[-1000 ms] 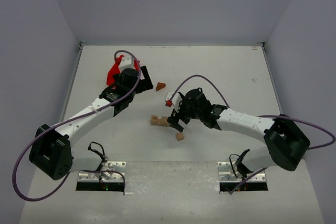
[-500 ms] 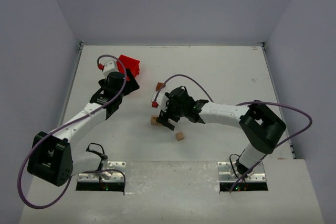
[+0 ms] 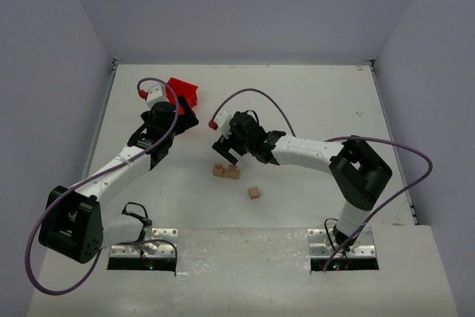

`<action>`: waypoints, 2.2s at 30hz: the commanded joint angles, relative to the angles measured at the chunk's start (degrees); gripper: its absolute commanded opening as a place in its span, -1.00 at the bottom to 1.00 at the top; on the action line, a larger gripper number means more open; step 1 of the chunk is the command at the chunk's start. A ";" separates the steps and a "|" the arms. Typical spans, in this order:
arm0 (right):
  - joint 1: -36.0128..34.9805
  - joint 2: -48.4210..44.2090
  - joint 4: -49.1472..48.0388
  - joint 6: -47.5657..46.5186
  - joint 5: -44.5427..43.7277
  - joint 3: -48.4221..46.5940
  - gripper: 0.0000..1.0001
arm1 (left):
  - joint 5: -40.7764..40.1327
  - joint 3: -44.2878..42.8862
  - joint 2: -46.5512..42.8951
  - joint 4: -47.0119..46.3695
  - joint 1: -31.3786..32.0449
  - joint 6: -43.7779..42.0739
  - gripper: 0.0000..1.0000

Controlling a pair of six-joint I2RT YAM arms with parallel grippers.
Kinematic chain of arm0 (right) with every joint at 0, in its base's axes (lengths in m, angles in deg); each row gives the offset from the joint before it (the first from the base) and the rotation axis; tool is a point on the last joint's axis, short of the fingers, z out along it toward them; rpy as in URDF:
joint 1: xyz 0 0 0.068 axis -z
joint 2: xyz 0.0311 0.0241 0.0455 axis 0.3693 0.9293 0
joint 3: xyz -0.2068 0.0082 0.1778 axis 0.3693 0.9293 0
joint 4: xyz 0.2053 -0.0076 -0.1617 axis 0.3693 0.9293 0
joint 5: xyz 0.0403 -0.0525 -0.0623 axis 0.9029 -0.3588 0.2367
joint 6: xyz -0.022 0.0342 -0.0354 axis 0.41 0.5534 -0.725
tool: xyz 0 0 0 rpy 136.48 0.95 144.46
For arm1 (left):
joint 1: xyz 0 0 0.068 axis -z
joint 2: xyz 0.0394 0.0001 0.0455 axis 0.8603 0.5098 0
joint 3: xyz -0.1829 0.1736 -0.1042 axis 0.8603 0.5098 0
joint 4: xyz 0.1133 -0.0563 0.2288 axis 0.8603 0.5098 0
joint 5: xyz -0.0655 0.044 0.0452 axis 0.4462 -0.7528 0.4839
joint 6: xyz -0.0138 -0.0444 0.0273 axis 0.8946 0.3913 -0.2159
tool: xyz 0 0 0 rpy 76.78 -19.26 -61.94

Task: Build the wood block tower

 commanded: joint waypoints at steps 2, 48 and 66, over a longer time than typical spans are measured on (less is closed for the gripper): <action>0.03 3.40 0.60 1.46 -8.07 -5.09 0.97 | 0.38 0.35 0.03 -3.59 -0.35 0.28 1.00; 11.33 3.47 12.13 -14.14 23.57 -11.30 -0.26 | 4.67 0.70 0.03 -5.87 -0.27 -1.65 1.00; 9.24 16.22 85.34 -115.07 39.78 -44.60 -0.22 | 2.23 2.46 -1.38 -8.51 -0.35 -5.17 1.00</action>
